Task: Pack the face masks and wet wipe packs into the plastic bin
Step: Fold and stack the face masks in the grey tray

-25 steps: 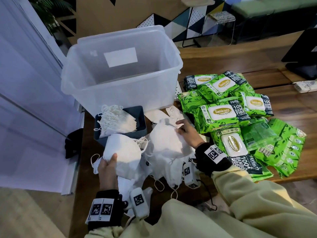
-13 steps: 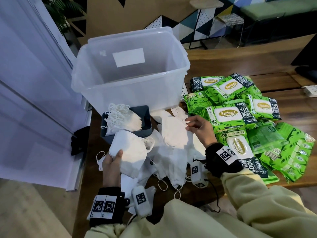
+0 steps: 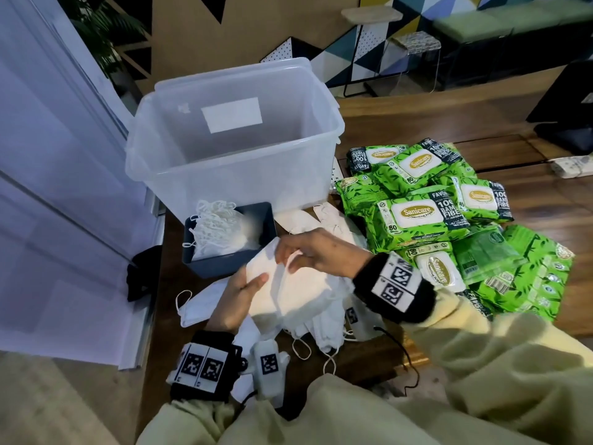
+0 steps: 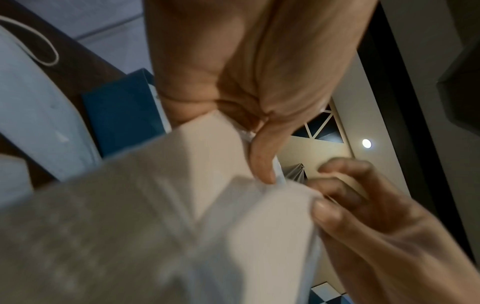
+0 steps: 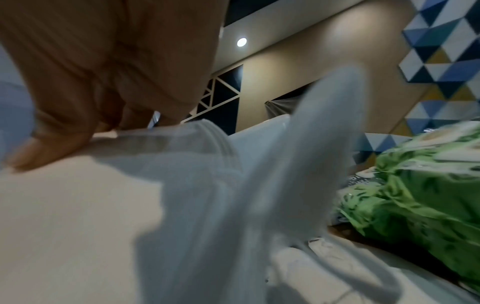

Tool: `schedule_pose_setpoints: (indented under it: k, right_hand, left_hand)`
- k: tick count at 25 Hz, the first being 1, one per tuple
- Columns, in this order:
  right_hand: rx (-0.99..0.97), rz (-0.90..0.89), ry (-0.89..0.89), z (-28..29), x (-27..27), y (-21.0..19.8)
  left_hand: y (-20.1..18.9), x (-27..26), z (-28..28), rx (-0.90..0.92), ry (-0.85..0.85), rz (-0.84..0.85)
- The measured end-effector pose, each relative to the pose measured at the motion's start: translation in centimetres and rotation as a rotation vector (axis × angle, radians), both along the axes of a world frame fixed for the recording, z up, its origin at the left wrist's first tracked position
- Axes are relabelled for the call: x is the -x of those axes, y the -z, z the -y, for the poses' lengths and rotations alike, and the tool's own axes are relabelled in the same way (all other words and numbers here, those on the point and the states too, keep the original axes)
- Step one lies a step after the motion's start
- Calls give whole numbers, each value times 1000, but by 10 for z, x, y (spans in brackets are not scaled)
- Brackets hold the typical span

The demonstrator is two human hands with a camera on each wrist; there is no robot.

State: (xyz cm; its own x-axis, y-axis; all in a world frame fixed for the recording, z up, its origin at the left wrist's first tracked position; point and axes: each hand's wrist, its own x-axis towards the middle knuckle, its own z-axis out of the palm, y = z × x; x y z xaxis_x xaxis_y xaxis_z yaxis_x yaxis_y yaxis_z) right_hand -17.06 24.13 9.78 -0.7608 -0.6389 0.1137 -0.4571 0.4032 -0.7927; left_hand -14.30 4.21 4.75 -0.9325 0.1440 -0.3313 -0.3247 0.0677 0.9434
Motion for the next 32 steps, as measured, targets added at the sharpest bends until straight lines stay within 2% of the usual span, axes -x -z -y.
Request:
schedule_pose_setpoints:
  k: [2,6,8,13,15,17,18,20,23,25,26,28,32]
  right_hand:
    - [-14,-24,14,20,8,6]
    - [-55,-161,-12,36,19,11]
    - [-56,-161,-18,43,20,14]
    - [-87,-241,-13,60,14,24]
    - [-112,-383,29,65,7,29]
    - [-83,-444,156,53,-2,42]
    - [-43,-410,276,40,-6,51]
    - [-46,-215,606,1,-17,78]
    - [-402,382,1027,-51,-36,111]
    - [-388,692,1235,-60,-42,120]
    - [-353,752,1316,-59,-41,123]
    - [-316,751,1426,-54,-40,128]
    - [-137,814,1553,-55,-31,148]
  left_hand:
    - [-7,-4,-11,-36,40,-24]
    - [-13,-6,-15,-232,-96,124]
    - [-14,-9,-12,-229,-72,84]
    - [5,-12,0,-19,72,-138]
    - [11,-13,5,44,33,-167]
    - [20,-15,19,16,-88,-118]
    - [25,-18,28,-26,-170,-70]
    - [34,-24,53,-111,-302,11]
    - [41,-31,76,-66,-401,27]
    - [42,-31,78,-64,-408,32]
    - [44,-27,77,-65,-403,35]
    - [45,-24,69,-62,-357,54]
    - [37,-26,44,-117,-315,109]
